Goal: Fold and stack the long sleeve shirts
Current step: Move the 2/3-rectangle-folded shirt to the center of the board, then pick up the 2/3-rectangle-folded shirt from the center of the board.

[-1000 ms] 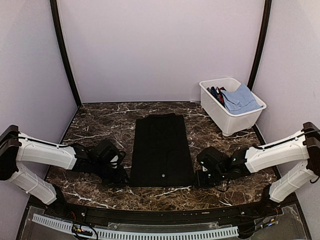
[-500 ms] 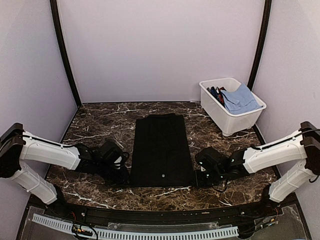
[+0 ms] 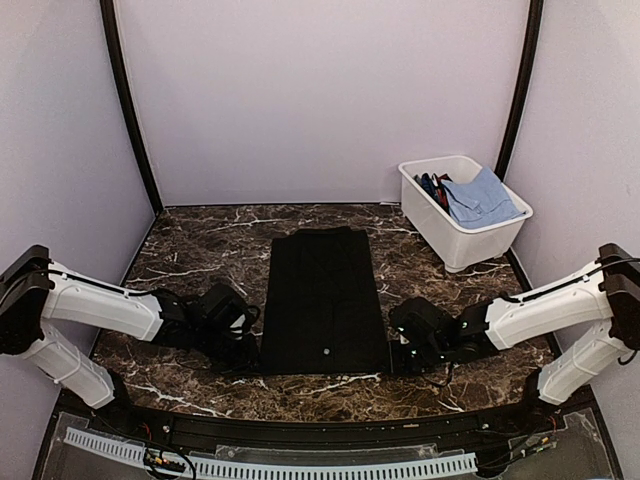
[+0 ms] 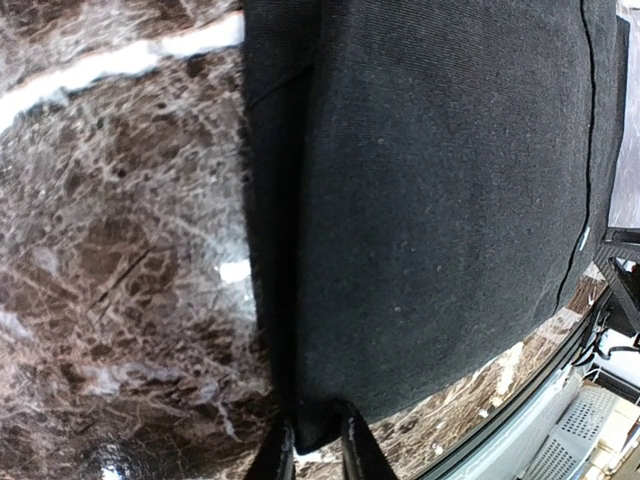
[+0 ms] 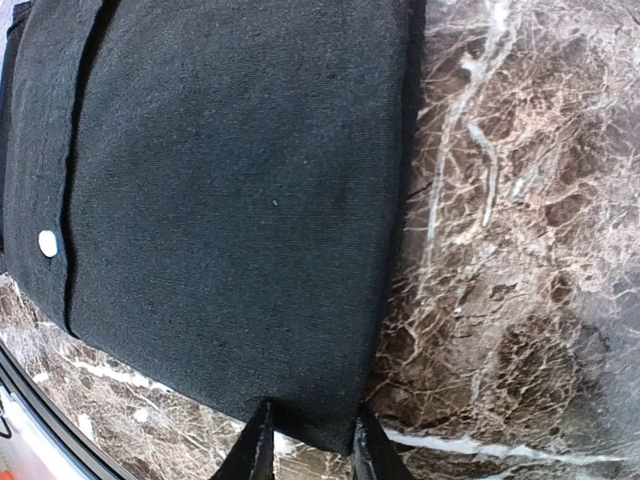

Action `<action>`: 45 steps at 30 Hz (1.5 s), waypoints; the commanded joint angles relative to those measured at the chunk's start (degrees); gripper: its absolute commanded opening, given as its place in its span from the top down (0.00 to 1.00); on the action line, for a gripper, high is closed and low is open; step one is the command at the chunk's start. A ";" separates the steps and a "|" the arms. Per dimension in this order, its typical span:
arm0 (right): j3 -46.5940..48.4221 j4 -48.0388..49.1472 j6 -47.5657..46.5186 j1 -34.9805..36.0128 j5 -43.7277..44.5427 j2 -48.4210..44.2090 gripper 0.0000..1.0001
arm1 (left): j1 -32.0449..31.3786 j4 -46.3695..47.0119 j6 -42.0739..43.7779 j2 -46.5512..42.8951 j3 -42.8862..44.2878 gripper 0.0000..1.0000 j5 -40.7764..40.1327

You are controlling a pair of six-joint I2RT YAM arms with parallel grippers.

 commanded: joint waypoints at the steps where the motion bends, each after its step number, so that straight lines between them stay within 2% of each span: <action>1: -1.76 -0.11 1.36 0.91 -0.40 0.43 0.79 | -0.40 -0.09 -0.75 0.96 0.10 0.86 -0.24; 7: -2.11 -0.33 1.51 1.00 0.58 -0.85 0.91 | -0.48 0.26 -0.70 0.77 0.23 0.98 -0.17; 10: -2.41 -0.11 1.57 1.02 0.94 -1.61 1.00 | -0.57 0.00 -0.68 0.11 0.16 1.00 -0.44; 22: -4.63 -2.02 5.89 6.48 3.26 -7.43 1.00 | -4.91 -4.16 -2.46 -6.67 -2.51 1.00 -3.53; 34: -2.00 -9.94 14.15 17.59 10.19 -11.37 1.00 | -16.26 -8.08 -10.40 -17.34 -5.22 1.00 -11.73; 45: 6.16 -17.15 14.19 19.39 16.50 -13.25 1.00 | -17.18 -10.16 -9.29 -21.05 -2.31 1.00 -17.27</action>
